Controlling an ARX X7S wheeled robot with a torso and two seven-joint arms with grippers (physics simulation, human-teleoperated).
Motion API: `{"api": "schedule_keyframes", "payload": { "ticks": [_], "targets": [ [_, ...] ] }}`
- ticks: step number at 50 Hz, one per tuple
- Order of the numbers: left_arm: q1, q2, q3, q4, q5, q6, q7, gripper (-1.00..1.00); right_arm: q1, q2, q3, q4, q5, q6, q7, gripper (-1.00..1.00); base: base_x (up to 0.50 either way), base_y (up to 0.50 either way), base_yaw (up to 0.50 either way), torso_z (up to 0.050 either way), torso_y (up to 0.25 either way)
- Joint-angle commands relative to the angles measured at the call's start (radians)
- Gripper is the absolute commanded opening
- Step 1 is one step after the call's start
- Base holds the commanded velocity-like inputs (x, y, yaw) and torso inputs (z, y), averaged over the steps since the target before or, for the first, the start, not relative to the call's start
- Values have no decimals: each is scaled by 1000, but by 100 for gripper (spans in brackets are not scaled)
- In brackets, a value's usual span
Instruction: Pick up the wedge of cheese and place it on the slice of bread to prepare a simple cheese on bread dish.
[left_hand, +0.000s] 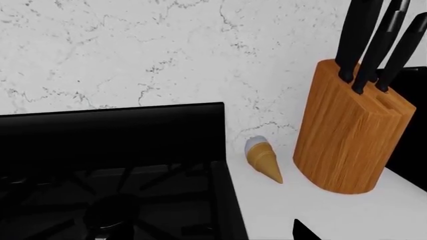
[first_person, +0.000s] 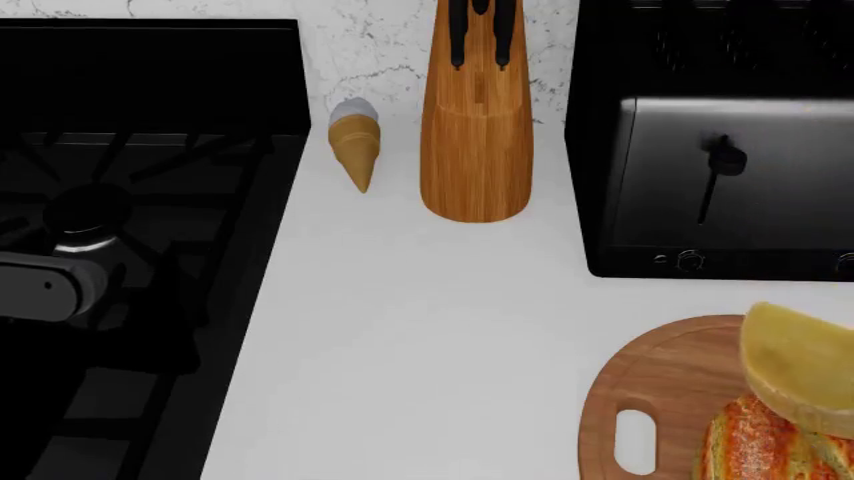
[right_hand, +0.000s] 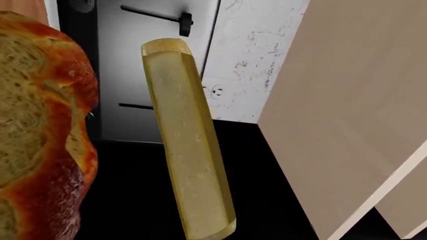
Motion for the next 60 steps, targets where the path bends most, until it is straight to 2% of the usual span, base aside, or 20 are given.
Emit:
{"api": "schedule_keyframes", "payload": {
  "ticks": [1, 11, 38, 39, 47, 60],
  "targets": [
    [-5, -2, 4, -2, -5, -6, -3, 100, -57, -13, 20, 24, -18, -19, 5, -100, 0, 0, 0, 0, 0],
    [-2, -3, 2, -2, -7, 1, -7, 100, -104, -56, 32, 86, -38, -64, -26, -100, 0, 0, 0, 0, 1],
    [-3, -8, 8, -5, -14, 7, -8, 100, -230, -44, 79, 113, -28, -96, 3, -100, 0, 0, 0, 0, 0],
    [-4, -9, 9, -5, -14, 7, -8, 100, -226, -37, 88, 108, -20, -83, 14, 100, 0, 0, 0, 0, 0],
    [-4, -10, 10, -7, -16, 8, -9, 100, -175, -5, 103, 56, -21, -16, -1, 100, 1, 0, 2, 0, 0],
    [1, -13, 11, -3, -16, 23, -10, 100, 9, 72, 114, -101, -23, 182, -62, 100, 0, 0, 0, 0, 0]
  ]
}}
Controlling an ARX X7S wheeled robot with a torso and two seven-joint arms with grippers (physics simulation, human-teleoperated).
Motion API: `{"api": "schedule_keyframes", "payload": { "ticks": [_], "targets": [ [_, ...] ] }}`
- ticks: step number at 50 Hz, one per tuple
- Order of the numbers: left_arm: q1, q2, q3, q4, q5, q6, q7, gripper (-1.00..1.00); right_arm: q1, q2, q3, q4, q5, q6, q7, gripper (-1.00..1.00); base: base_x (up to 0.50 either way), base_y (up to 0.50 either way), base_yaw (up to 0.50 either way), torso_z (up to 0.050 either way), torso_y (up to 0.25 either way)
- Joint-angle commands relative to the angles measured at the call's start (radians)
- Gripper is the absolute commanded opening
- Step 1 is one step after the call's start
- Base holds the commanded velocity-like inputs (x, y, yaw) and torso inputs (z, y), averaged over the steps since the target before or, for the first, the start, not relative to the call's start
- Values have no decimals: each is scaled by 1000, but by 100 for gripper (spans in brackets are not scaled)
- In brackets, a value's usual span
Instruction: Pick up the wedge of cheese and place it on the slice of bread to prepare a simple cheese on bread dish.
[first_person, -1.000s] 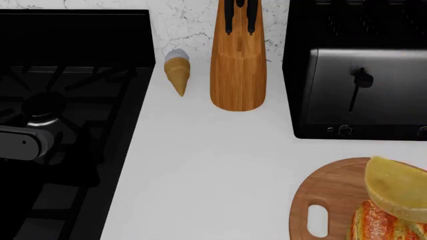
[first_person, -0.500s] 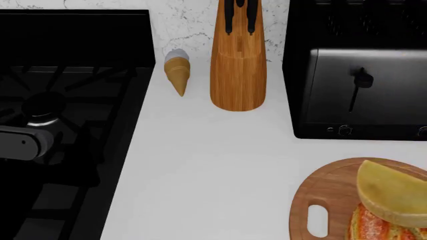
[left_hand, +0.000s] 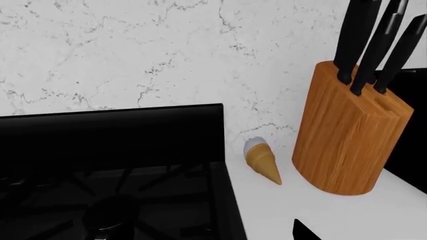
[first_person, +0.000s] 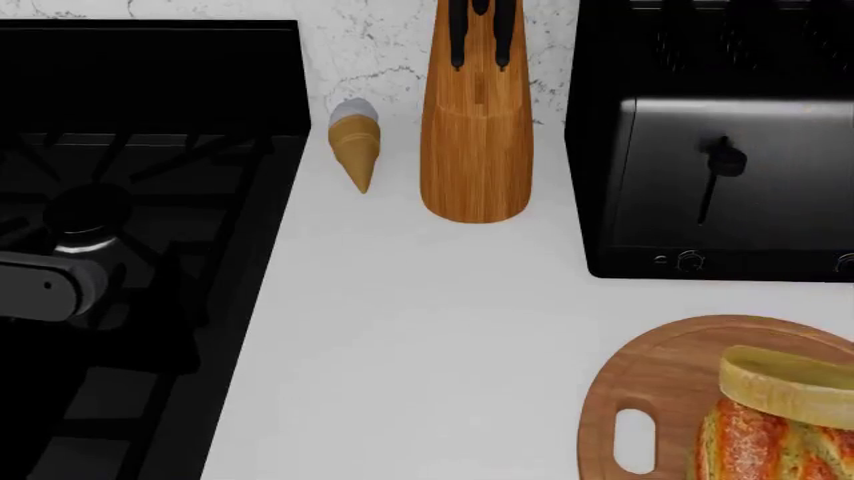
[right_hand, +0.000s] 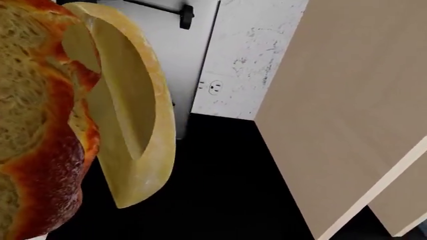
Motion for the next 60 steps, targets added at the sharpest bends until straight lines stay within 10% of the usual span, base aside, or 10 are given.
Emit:
{"api": "schedule_keyframes", "payload": {
  "ticks": [1, 15, 25, 36, 50, 57, 60],
  "targets": [
    [3, -2, 0, 2, -1, 11, -1, 100, 112, 57, 4, -102, 7, 124, -55, 100, 0, 0, 0, 0, 0],
    [3, -6, 2, 3, -4, 12, -6, 100, 221, 181, -76, -216, -46, 239, -69, 100, 0, 0, 0, 0, 0],
    [3, -8, 4, 2, -6, 13, -7, 100, 695, 243, -521, -250, 113, 243, 79, 100, 0, 0, 0, 0, 0],
    [3, -10, 4, 6, -9, 16, -10, 100, 697, 239, -450, -188, 129, 244, 87, 100, 0, 0, 0, 0, 0],
    [4, -13, 7, 4, -12, 22, -10, 100, 697, 288, 190, -281, 495, 244, 87, 100, 0, 0, 0, 0, 0],
    [6, -15, 9, 6, -10, 27, -13, 100, 693, 346, 1068, -225, 1160, 244, 19, 100, 0, 0, 0, 0, 0],
    [7, -15, 9, 7, -11, 31, -12, 100, 687, 346, 1239, -136, 1333, 244, 50, 100, 0, 0, 0, 0, 0]
  ]
}}
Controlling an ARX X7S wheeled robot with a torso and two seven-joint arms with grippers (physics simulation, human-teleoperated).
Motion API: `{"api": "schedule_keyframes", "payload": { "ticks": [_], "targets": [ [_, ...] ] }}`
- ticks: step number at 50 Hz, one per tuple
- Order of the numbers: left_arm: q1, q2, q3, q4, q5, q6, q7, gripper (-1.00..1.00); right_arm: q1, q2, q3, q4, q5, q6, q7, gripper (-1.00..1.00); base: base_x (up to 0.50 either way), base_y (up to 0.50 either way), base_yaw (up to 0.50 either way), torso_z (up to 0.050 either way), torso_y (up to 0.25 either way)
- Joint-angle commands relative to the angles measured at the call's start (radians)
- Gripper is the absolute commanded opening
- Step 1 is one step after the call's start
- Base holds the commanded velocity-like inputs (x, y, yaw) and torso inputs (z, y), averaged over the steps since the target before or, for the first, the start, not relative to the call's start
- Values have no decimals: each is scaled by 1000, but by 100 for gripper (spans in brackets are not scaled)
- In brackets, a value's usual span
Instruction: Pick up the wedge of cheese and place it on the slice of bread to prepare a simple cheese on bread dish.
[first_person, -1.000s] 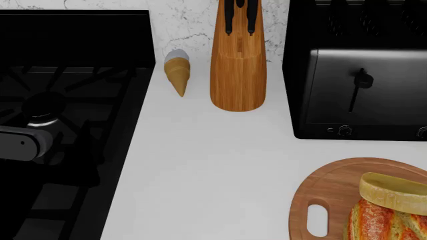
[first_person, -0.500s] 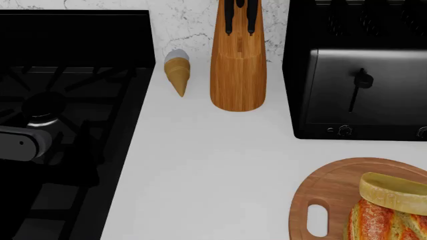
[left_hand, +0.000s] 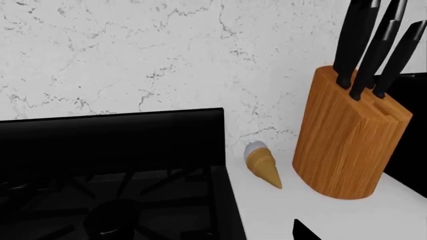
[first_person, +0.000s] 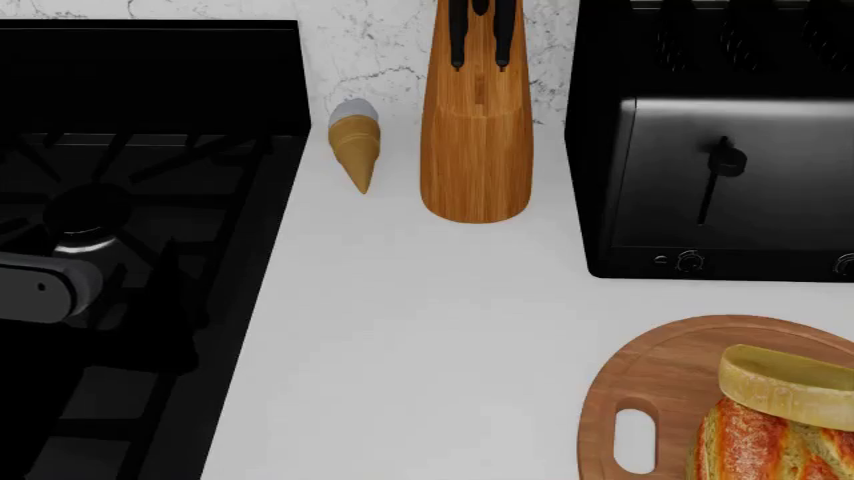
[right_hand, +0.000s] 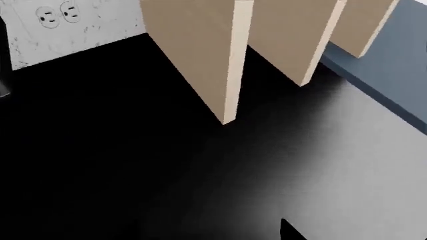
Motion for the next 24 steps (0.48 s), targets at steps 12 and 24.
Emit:
{"api": "schedule_keyframes", "payload": {
  "ticks": [12, 24],
  "targets": [
    [7, -4, 4, 3, 0, 17, -3, 100, -100, 44, 843, 147, 667, -362, -5, 100, 0, 0, 0, 0, 0],
    [5, -7, 6, 4, -4, 15, -5, 100, -182, 44, 797, 92, 647, -665, -46, 100, 0, 0, 0, 0, 0]
  ]
}}
